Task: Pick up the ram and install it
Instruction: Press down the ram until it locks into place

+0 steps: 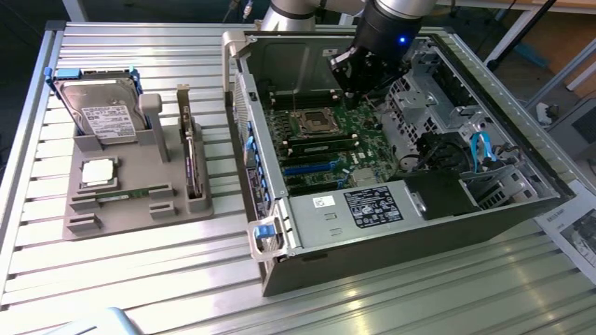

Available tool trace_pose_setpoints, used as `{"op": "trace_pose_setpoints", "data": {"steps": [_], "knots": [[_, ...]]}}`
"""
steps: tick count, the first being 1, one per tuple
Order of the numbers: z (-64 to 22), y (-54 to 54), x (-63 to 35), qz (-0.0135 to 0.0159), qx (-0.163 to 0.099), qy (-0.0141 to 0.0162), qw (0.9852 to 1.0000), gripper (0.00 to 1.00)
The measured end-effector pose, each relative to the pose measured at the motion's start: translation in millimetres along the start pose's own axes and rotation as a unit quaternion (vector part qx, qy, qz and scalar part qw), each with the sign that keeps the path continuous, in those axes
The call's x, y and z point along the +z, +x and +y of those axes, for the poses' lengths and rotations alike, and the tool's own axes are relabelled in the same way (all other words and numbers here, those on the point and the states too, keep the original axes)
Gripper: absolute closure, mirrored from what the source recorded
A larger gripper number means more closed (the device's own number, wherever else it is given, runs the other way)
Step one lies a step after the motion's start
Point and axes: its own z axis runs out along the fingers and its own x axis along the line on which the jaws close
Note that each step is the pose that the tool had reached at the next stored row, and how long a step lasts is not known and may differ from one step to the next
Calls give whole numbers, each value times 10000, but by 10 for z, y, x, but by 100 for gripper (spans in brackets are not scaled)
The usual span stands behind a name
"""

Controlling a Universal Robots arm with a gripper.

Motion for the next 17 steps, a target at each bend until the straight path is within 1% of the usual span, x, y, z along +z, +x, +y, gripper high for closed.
{"op": "trace_pose_setpoints", "data": {"steps": [4,5,6,10,14,17], "knots": [[0,0,0,-2,28,3,10000,90],[0,1,-1,-2,29,35,10000,90],[1,0,0,-3,28,55,10000,90],[1,0,0,-3,28,56,10000,90],[1,0,0,-2,12,35,10000,90],[1,0,0,-1,-14,34,10000,90]]}}
